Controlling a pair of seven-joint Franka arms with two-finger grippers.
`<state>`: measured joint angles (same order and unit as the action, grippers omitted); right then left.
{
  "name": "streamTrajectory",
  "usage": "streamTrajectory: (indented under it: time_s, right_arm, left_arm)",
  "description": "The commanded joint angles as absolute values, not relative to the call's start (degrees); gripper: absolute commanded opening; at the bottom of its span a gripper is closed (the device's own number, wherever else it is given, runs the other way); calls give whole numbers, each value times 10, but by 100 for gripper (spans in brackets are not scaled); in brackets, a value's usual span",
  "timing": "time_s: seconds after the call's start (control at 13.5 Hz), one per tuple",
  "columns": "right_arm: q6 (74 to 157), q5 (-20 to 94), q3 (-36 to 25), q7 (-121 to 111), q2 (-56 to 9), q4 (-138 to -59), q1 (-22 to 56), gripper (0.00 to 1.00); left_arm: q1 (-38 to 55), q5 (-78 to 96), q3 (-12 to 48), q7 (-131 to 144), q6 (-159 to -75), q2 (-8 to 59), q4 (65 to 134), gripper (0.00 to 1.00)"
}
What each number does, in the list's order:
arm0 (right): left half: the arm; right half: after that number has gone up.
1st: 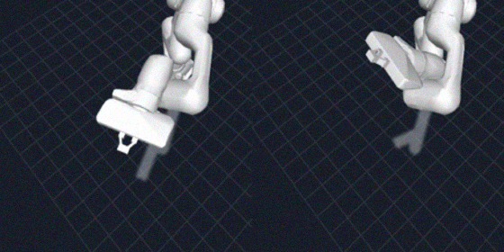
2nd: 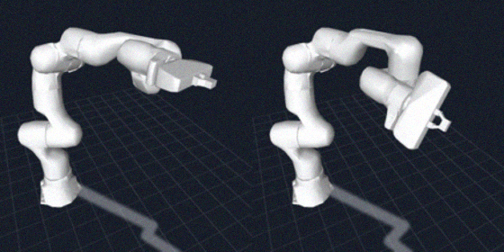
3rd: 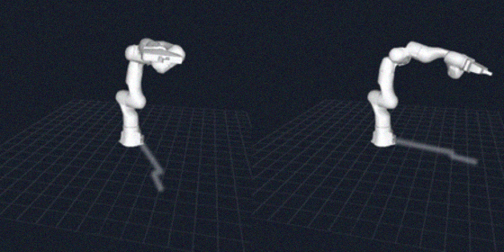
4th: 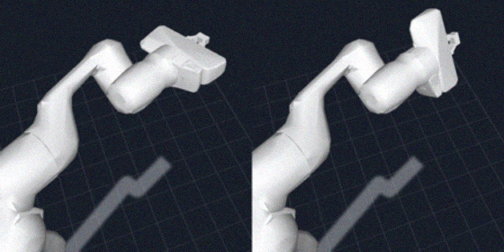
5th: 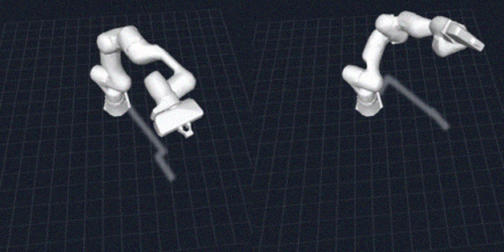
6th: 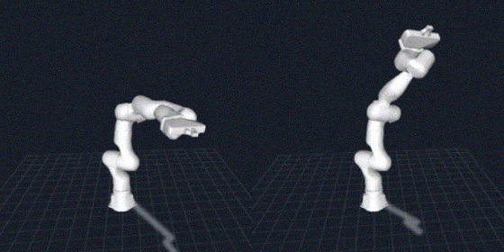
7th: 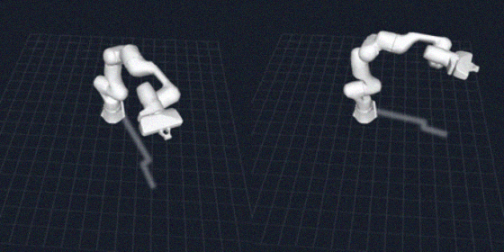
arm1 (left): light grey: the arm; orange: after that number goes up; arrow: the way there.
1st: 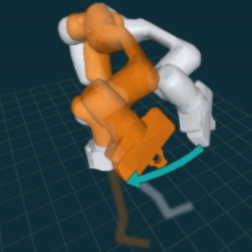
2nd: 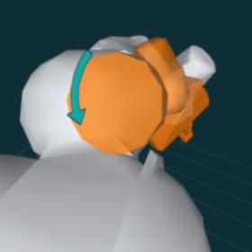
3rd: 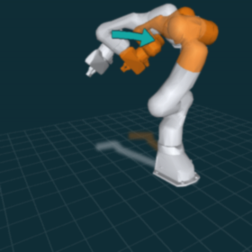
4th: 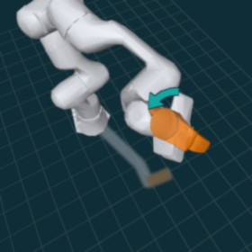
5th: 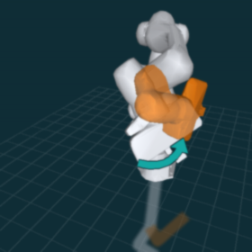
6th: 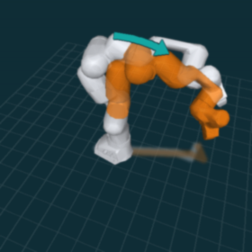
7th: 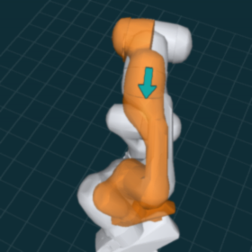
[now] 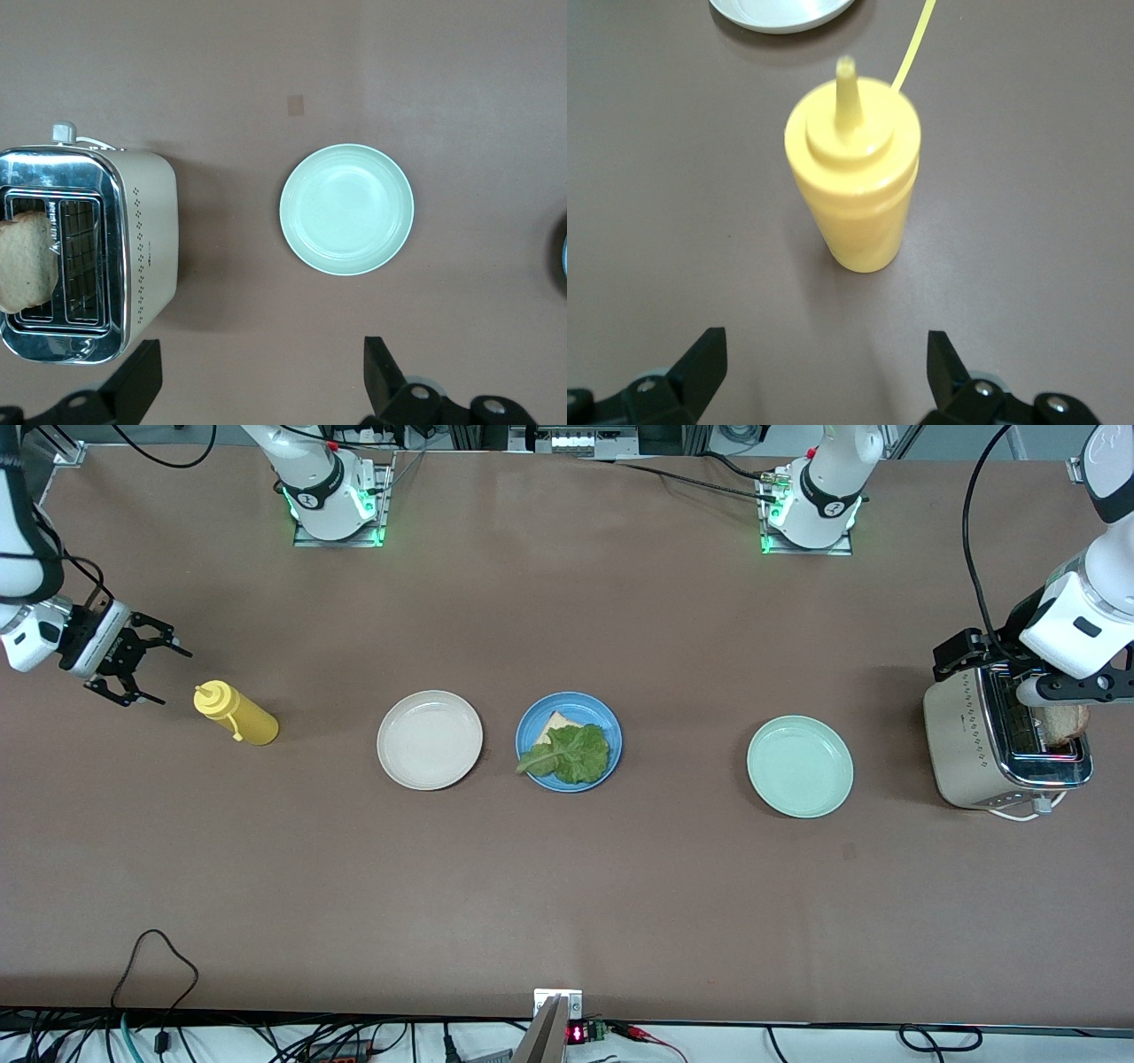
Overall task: Make sandwich in blue plate with both arms
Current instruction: 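Grasp the yellow squeeze bottle with the right gripper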
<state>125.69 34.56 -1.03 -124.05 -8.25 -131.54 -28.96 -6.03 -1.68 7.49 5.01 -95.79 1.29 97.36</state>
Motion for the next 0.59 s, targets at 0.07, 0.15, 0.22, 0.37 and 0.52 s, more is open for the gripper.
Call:
streamTrajectory:
  time_s: [0.07,0.15,0.22,0.37,0.52]
  right_arm:
    - [1229,451,-1,-1354,-140,-1308,-331,100]
    - [1207,493,-1,-1384,-159,-1307,-344,100]
    - [1182,533,-1,-1407,-176,-1304,-353,100]
    - [1164,556,-1,-1435,-214,-1297,-372,100]
    - [1139,575,0,-1461,-246,-1270,-374,100]
  left_arm:
    - [-62,-7,73,41,-954,10,970,100]
    - [-62,-7,73,41,-954,10,970,100]
    - [-62,-7,73,42,-954,10,970,100]
    - [-62,-7,73,42,-955,11,970,100]
    - [-62,-7,73,41,-958,11,971,100]
